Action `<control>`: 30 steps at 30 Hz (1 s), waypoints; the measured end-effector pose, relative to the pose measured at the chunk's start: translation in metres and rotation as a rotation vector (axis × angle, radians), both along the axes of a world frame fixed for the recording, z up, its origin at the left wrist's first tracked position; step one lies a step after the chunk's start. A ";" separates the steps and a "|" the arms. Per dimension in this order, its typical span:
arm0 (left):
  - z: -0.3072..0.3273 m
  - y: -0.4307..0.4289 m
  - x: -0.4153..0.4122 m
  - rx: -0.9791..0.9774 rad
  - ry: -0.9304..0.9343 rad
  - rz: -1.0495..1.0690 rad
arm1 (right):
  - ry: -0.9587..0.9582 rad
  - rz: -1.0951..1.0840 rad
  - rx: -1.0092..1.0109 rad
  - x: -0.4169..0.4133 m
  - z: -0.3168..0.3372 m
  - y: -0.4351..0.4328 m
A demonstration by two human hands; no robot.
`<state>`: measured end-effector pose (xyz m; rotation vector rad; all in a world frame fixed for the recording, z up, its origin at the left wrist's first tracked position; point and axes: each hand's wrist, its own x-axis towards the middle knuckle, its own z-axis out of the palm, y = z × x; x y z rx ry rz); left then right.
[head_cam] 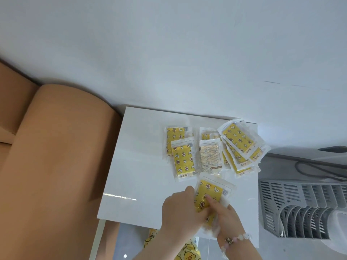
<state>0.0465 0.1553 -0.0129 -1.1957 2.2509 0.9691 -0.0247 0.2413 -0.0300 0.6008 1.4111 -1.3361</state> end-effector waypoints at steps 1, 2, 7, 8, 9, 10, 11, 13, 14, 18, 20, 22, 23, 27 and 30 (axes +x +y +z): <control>0.001 -0.004 -0.001 -0.019 -0.030 -0.090 | -0.010 -0.004 0.018 0.002 0.000 0.001; 0.001 -0.009 -0.003 0.006 -0.056 -0.148 | -0.018 -0.003 0.033 0.003 -0.001 0.002; -0.017 -0.051 -0.010 0.253 -0.073 0.177 | -0.045 -0.034 0.108 0.000 -0.003 0.014; -0.024 -0.058 -0.011 0.198 -0.029 0.325 | -0.057 -0.038 0.117 -0.002 -0.004 0.018; -0.030 -0.062 -0.014 0.138 0.014 0.471 | -0.064 -0.040 0.129 -0.002 -0.005 0.022; -0.037 -0.065 -0.018 0.100 0.046 0.585 | -0.061 -0.042 0.146 -0.003 -0.006 0.026; -0.044 -0.067 -0.023 0.091 0.062 0.660 | -0.058 -0.039 0.158 -0.003 -0.007 0.029; -0.057 -0.070 -0.034 0.102 0.072 0.726 | -0.054 -0.033 0.183 -0.001 -0.007 0.033; -0.063 -0.070 -0.037 0.087 0.070 0.731 | -0.054 -0.020 0.196 0.001 -0.007 0.034; -0.074 -0.066 -0.045 0.001 -0.002 0.720 | -0.046 -0.015 0.221 0.004 -0.008 0.044; -0.077 -0.065 -0.046 -0.012 -0.005 0.715 | -0.034 -0.012 0.243 0.003 -0.009 0.048; -0.076 -0.066 -0.044 -0.005 0.027 0.734 | -0.039 -0.009 0.250 0.001 -0.011 0.050; -0.075 -0.067 -0.043 0.007 0.050 0.746 | -0.037 -0.001 0.258 0.000 -0.012 0.051; -0.053 -0.071 -0.029 -0.021 0.252 0.769 | -0.046 0.008 0.283 -0.006 -0.012 0.050; -0.023 -0.073 -0.010 -0.012 0.353 0.746 | -0.051 0.008 0.272 -0.010 -0.015 0.044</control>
